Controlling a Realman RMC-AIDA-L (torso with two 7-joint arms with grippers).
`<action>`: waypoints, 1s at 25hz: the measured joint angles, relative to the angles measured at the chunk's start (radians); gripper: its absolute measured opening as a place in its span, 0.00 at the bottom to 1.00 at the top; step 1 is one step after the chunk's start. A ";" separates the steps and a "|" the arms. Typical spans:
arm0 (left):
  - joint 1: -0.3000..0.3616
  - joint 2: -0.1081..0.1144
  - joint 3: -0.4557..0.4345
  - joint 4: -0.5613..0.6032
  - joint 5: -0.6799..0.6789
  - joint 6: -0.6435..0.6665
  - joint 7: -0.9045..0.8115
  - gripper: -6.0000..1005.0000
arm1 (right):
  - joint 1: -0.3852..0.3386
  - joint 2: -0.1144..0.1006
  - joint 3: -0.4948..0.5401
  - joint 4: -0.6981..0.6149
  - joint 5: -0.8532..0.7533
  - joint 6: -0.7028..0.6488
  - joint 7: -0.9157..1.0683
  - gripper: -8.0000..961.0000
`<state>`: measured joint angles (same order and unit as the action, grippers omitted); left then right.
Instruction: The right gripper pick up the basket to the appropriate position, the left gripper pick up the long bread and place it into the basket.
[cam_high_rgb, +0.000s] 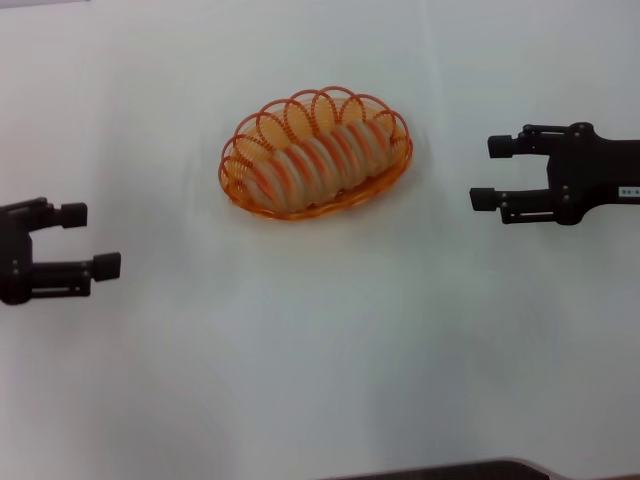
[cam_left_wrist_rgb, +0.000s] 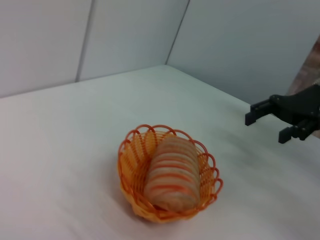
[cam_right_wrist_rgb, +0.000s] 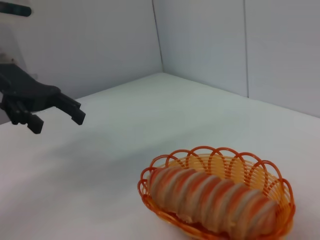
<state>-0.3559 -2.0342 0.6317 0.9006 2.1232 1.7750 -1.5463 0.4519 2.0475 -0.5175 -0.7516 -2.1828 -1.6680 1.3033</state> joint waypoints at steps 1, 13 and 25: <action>0.002 0.000 0.000 -0.011 0.002 -0.001 0.008 0.91 | -0.003 0.000 0.000 0.000 0.000 0.000 -0.002 0.85; 0.030 0.005 0.002 -0.105 0.003 -0.024 0.066 0.91 | -0.028 0.011 -0.009 0.002 -0.005 -0.003 -0.009 0.85; 0.035 0.006 0.007 -0.115 0.003 -0.045 0.082 0.91 | -0.031 0.012 -0.012 0.009 -0.009 0.000 -0.010 0.85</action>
<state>-0.3214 -2.0278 0.6385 0.7860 2.1261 1.7299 -1.4646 0.4211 2.0599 -0.5292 -0.7428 -2.1922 -1.6676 1.2931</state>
